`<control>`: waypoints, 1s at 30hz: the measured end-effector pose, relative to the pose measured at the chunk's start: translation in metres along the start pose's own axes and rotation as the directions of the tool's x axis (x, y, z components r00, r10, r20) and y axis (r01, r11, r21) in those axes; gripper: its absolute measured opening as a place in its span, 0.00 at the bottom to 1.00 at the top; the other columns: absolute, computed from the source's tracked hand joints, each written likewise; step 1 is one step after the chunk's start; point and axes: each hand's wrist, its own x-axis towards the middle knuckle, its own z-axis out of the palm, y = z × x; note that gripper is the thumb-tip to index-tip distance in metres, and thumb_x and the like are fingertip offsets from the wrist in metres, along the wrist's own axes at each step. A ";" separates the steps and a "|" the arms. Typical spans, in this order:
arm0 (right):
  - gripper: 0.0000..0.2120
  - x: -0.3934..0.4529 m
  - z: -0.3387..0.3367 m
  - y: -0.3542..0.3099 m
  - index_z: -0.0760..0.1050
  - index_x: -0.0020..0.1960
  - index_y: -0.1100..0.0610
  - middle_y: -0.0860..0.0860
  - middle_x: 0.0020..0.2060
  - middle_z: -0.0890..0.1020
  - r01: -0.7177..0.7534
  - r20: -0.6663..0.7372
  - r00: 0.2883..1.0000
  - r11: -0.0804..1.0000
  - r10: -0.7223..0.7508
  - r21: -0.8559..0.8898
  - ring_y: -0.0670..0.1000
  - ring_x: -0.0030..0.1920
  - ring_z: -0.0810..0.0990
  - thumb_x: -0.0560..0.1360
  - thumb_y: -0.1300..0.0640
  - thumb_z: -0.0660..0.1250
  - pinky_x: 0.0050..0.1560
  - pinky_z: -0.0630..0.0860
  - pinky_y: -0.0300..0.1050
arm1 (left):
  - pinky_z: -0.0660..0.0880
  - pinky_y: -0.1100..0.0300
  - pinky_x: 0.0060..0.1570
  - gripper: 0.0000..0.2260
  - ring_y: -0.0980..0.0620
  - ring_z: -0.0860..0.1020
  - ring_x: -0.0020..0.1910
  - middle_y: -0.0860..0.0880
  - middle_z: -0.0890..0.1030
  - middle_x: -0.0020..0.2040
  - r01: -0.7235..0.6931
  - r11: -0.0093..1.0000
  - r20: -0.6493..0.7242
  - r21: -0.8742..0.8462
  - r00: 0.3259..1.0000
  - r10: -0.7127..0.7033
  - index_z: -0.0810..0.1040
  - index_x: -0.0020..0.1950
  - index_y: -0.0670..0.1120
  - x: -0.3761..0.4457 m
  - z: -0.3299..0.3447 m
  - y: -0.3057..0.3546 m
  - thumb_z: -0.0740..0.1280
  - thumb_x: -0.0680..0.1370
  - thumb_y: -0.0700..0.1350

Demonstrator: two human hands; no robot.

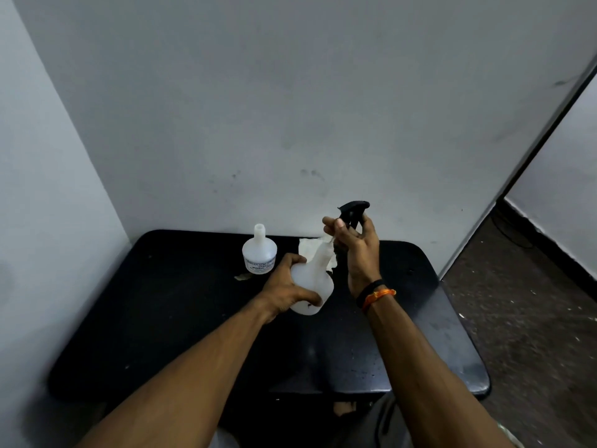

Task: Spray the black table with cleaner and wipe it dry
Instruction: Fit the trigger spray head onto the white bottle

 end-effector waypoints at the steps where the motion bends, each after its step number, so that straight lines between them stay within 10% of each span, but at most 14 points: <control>1: 0.20 0.002 -0.002 -0.001 0.69 0.70 0.57 0.55 0.53 0.86 0.005 -0.019 1.000 1.000 -0.005 -0.007 0.54 0.55 0.85 0.79 0.57 0.68 0.58 0.77 0.51 | 0.73 0.60 0.42 0.38 0.54 0.74 0.54 0.52 0.73 0.58 0.009 1.000 0.002 0.010 1.000 -0.009 0.68 0.63 0.52 0.000 -0.002 -0.004 0.82 0.59 0.41; 15: 0.16 0.039 -0.032 -0.020 0.77 0.62 0.60 0.54 0.54 0.86 0.065 -0.289 0.956 0.996 -0.045 0.060 0.48 0.49 0.84 0.79 0.52 0.68 0.51 0.77 0.45 | 0.73 0.55 0.52 0.42 0.51 0.71 0.60 0.54 0.69 0.63 0.036 0.986 -0.027 0.162 0.999 -0.032 0.65 0.67 0.55 0.015 -0.027 -0.050 0.82 0.58 0.43; 22: 0.04 0.030 -0.072 0.002 0.78 0.49 0.54 0.54 0.50 0.86 -0.060 -0.338 0.929 0.961 0.153 0.269 0.48 0.46 0.84 0.79 0.53 0.68 0.46 0.76 0.41 | 0.71 0.58 0.53 0.38 0.51 0.71 0.61 0.51 0.71 0.62 -0.008 0.982 -0.081 0.189 0.996 0.023 0.67 0.65 0.53 0.038 -0.015 -0.055 0.81 0.61 0.41; 30: 0.09 0.021 -0.107 0.047 0.79 0.54 0.59 0.59 0.53 0.86 -0.220 -0.337 0.907 0.967 0.252 0.129 0.50 0.46 0.82 0.79 0.54 0.68 0.42 0.76 0.42 | 0.75 0.58 0.52 0.38 0.51 0.74 0.57 0.50 0.71 0.59 -0.070 0.938 -0.076 0.340 0.992 0.101 0.69 0.62 0.50 0.090 0.015 -0.040 0.81 0.55 0.51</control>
